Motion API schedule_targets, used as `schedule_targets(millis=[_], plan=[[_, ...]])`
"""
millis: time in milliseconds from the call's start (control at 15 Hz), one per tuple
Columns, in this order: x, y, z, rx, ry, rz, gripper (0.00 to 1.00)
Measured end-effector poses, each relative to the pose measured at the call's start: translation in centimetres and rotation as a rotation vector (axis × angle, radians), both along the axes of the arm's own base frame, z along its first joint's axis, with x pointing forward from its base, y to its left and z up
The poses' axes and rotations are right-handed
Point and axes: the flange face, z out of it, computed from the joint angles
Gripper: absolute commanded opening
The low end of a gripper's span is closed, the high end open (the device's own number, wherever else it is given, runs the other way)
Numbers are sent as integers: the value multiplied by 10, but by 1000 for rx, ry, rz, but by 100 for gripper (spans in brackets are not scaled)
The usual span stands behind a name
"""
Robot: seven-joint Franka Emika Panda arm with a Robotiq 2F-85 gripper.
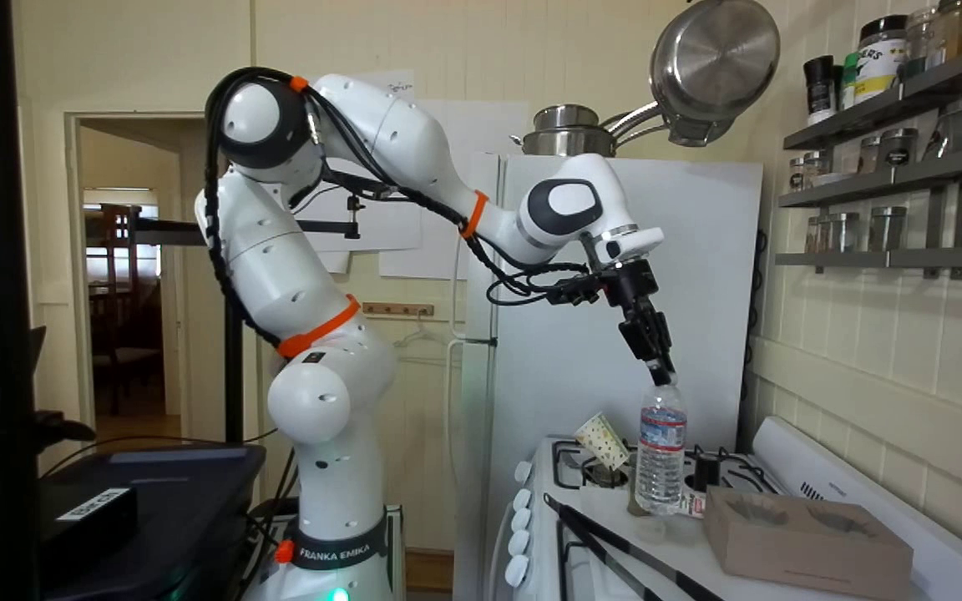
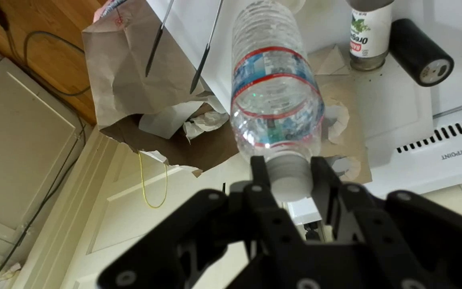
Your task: Put the water bottle on the white tray then move the brown box to the left side of the stovetop.
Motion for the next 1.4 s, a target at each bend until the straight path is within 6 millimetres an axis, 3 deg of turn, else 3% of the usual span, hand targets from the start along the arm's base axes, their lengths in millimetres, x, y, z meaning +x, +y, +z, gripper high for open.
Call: schedule_targets(millis=[467,1067,1133,1200,1333,1400], plan=[[21,-9,-37,-59,41,-46,8],[60,-13,-64,-69,49,-53,8],[65,-12,-67,-64,55,-50,27],[69,-12,-66,-60,55,-48,56],[76,-11,-66,-52,53,-45,64],[80,-11,-65,-48,51,-44,73]])
